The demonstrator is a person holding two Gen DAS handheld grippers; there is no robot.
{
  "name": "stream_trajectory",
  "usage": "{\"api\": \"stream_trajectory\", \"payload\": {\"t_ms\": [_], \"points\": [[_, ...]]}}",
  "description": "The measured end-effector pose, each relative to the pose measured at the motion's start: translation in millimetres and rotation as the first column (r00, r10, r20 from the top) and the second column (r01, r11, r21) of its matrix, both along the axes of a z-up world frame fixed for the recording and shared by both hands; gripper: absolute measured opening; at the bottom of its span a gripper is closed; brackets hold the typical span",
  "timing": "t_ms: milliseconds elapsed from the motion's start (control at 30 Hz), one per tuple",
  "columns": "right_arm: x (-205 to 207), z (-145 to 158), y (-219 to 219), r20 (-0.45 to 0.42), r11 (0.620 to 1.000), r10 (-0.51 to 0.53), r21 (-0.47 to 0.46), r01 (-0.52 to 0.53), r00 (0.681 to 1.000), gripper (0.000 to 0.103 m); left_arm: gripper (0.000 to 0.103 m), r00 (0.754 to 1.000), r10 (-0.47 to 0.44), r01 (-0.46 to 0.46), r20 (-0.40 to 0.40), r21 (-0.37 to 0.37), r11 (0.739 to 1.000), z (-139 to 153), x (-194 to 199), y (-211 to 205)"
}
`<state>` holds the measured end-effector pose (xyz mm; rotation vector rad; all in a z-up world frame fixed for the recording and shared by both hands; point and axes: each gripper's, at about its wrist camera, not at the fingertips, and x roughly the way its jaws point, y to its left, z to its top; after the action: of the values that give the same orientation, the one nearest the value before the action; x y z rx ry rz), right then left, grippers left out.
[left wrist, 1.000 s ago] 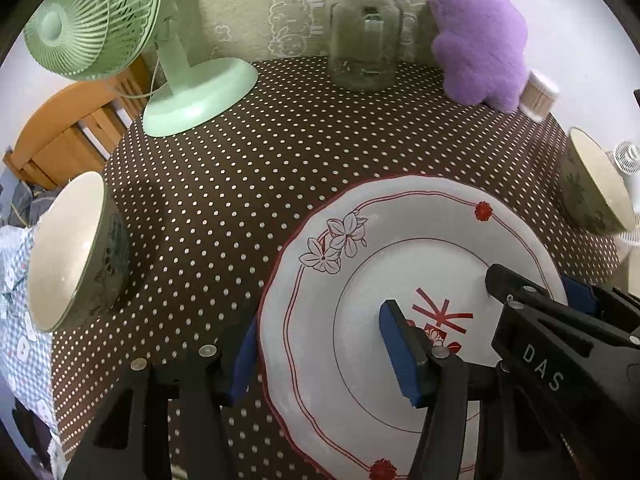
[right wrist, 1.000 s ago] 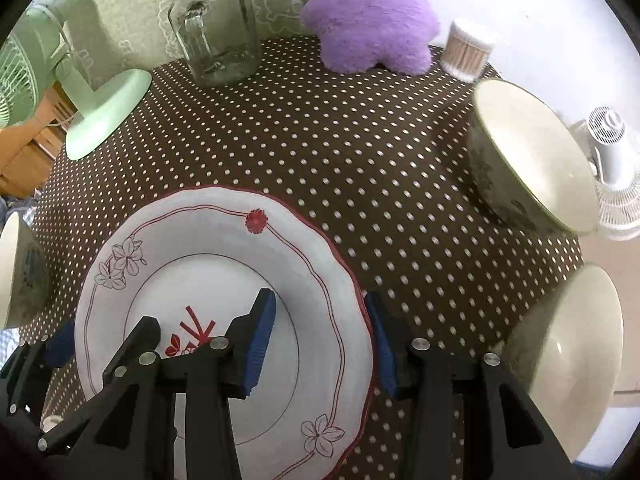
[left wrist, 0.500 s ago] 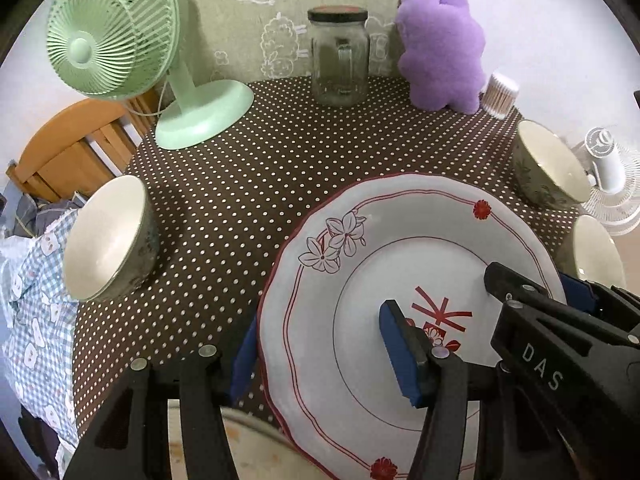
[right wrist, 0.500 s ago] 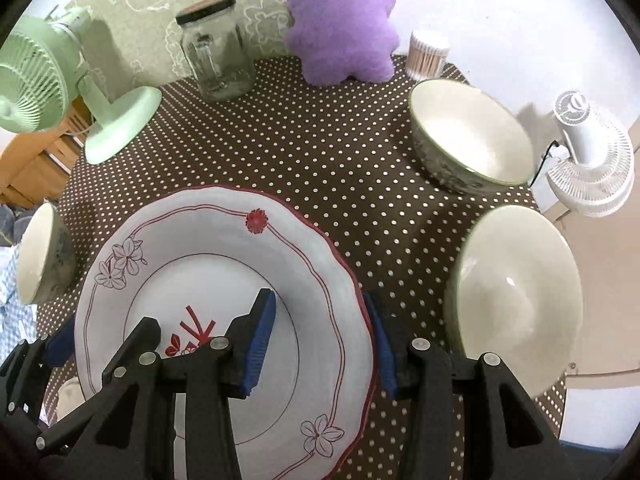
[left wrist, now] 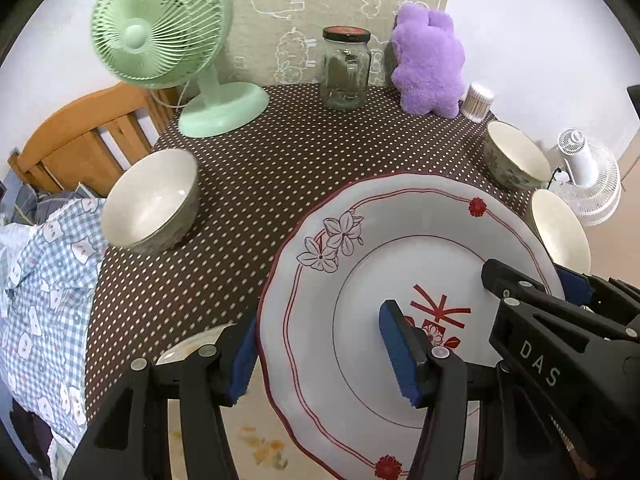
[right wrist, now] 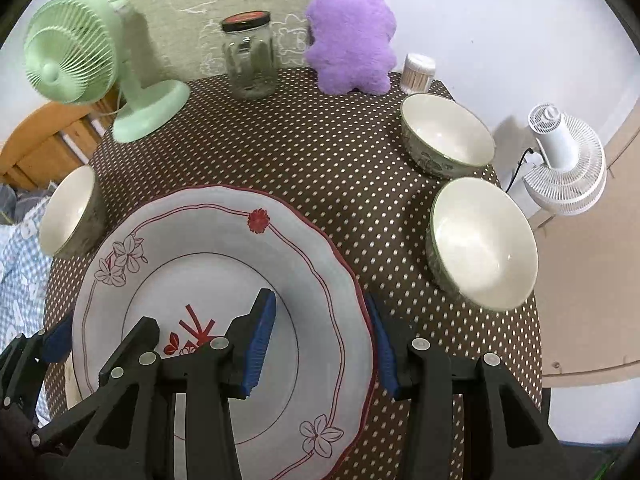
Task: Organize plates and bowls
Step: 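Lift the red-patterned plate with the left gripper over the yellow-floral stack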
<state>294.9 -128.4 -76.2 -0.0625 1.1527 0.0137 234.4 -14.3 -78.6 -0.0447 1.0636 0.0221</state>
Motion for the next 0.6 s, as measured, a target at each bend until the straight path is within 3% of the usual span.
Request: {"api": "stream_trajectory", "payload": {"t_ms": [267,600], "points": [[-37,-5,23,-0.022,1.0,0.013,0.012,-0.013,1.0,0.05,0.059,1.0,0.002,-0.002,-0.011,-0.001,1.0,-5,-40,26],[-74,-30,54,-0.064,1.0,0.012,0.021,-0.011,0.998,0.05,0.059,0.997,0.012,-0.013,-0.07,-0.008,1.0,-30,-72,55]]}}
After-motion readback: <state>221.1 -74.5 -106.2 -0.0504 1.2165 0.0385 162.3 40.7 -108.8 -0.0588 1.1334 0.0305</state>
